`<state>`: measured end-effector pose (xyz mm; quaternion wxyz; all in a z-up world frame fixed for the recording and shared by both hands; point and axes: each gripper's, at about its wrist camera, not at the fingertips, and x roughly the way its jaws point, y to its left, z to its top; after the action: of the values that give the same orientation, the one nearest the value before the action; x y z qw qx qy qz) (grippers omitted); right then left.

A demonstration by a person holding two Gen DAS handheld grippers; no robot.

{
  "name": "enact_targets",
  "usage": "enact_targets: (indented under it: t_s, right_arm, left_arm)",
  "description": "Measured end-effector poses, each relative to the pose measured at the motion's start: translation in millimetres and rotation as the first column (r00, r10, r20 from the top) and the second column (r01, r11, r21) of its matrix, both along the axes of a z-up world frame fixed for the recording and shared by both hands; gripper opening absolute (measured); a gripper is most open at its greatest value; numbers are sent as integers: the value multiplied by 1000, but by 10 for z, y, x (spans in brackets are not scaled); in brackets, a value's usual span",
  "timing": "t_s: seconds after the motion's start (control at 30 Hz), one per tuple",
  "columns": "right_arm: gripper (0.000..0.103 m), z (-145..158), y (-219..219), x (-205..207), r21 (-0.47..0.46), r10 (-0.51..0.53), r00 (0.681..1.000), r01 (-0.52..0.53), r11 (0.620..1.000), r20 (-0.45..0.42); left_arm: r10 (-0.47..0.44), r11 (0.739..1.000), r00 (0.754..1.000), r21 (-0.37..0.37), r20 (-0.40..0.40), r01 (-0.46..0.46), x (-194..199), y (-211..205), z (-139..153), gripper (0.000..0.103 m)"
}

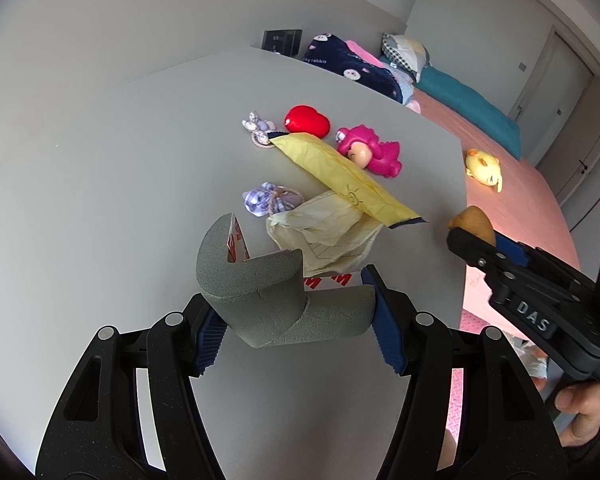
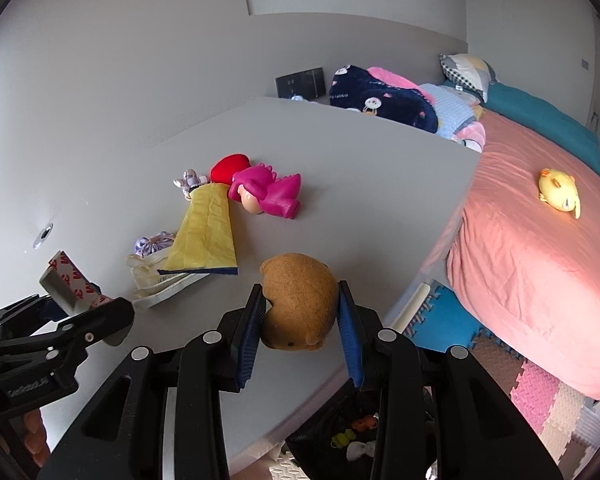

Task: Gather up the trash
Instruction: 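Grasp the brown bread-shaped toy with the right gripper and lift it, then carry the grey tube and brown toy over the black bin and release both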

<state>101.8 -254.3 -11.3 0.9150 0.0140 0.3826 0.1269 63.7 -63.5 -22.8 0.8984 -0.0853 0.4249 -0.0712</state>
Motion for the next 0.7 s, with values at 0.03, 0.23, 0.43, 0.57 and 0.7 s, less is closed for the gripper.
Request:
enact_targets:
  t_s: [0.03, 0.23, 0.43, 0.57, 0.7]
  right_arm:
    - [37, 16, -19, -23, 3, -3, 1000, 3, 1000, 2]
    - [37, 112, -126, -191, 11, -20, 1000, 20, 1000, 22]
    - [37, 195, -229, -331, 22, -28, 999, 28, 999, 38]
    - [37, 260, -300, -421, 34, -36, 998, 34, 999, 51]
    - [37, 309, -378, -536, 43, -45, 997, 42, 998, 62]
  left_arm:
    - [-2, 1000, 1000, 2, 2, 2, -11, -10, 7, 61]
    - [-25, 1000, 1000, 8, 11, 25, -73, -70, 54, 61]
    - [-48, 999, 999, 20, 14, 48, -150, -139, 96, 61]
    - [-60, 998, 998, 25, 18, 60, -208, -186, 123, 61]
    - [-76, 997, 997, 31, 26, 75, -282, -261, 167, 61]
